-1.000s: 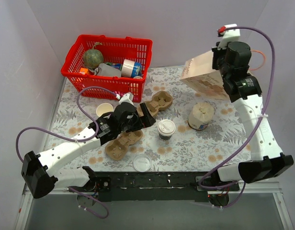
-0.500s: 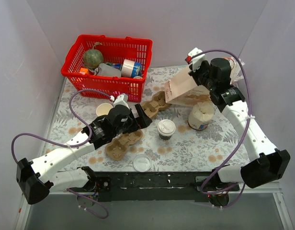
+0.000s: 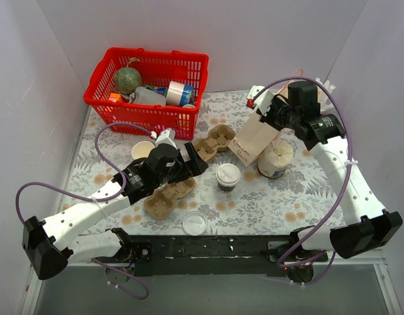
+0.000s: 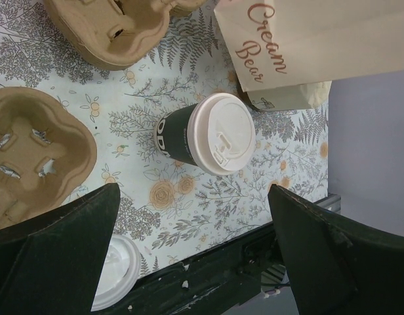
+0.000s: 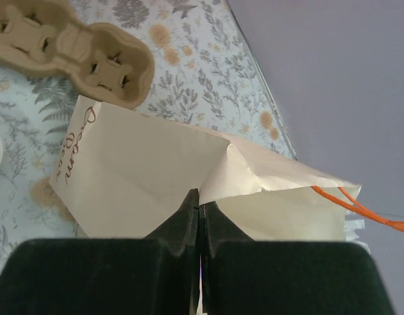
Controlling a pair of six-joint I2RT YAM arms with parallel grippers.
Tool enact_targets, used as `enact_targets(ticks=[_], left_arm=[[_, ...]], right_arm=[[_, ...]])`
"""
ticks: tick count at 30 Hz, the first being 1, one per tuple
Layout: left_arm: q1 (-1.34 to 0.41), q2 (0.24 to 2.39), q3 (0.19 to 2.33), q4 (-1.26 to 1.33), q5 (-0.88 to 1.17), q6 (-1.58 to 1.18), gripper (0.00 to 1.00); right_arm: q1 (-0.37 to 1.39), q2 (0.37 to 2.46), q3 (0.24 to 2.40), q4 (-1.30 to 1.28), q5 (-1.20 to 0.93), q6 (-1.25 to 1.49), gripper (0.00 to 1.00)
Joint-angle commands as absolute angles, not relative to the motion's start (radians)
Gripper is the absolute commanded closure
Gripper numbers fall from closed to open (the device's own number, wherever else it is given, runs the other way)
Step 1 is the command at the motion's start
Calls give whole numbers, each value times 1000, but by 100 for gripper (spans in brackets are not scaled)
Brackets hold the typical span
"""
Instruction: Pack the takeout coffee
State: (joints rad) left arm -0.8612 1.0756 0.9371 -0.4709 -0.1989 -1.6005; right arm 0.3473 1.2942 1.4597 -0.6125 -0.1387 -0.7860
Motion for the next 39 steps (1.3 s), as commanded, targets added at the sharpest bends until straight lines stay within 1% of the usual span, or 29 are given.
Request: enact_targets(ticks=[1,5,10,13,17,20,22,23,24,25,26,28,29,31,32,33,34,35,37,39], left_arm=[[-864,1075,951,-482,-219,-1588,2],[-864,1088,963,-488,-221,-1583,2],[-864,1095,969,-489,-229,-1582,2],[-862,1104,973,-492,-229,-1582,2],[-862,1117,980,-494,-227,-1582,2],[-862,1117,982,-495,-225,-1582,2],[-862,1115,982,-509,-238,-1585,2],[-862,1109,982,-518,-241,-1588,2],[-862,1106,980,-528,-244,-1586,2],[-862,1103,980,-549,-258,-1588,2],[-862,1092,977,-557,-265,-1595,2],[-862,1077,973,-584,-284,-1601,2],[-862,1069,963,-597,-290,-1608,2],[-862,1040,954,-630,-301,-1627,2],[-862,1032,948,-650,-319,-1637,2],[-862,1017,942,-678,-346,-1691,2],[-861,1016,942,-763,-379,-1728,2],[-858,1012,943,-816,-441,-1787,2],[-853,996,928,-934,-471,-1905,2],[-850,971,899,-971,-485,-1946,2]], right_arm=[[354,1331,1560,-879,-227,-931,99],[393,1351,1565,-955,-174,-930,99],[481,1333,1511,-982,-19,-893,99],[521,1310,1491,-977,32,-867,99],[572,1299,1531,-1020,52,-789,99],[606,1287,1511,-1014,48,-740,98],[629,1281,1476,-1000,63,-713,91],[633,1279,1467,-991,66,-704,84],[635,1279,1459,-985,69,-693,81],[640,1278,1459,-977,69,-678,75],[638,1273,1457,-962,64,-677,65],[641,1244,1450,-928,58,-678,61],[641,1229,1448,-890,55,-680,55],[641,1181,1447,-848,45,-667,48],[641,1163,1442,-821,37,-658,40],[641,1122,1433,-754,34,-650,37],[640,1099,1422,-708,19,-641,34],[641,1076,1396,-669,9,-631,31],[641,1013,1367,-543,-29,-579,29],[641,967,1329,-468,-35,-508,26]])
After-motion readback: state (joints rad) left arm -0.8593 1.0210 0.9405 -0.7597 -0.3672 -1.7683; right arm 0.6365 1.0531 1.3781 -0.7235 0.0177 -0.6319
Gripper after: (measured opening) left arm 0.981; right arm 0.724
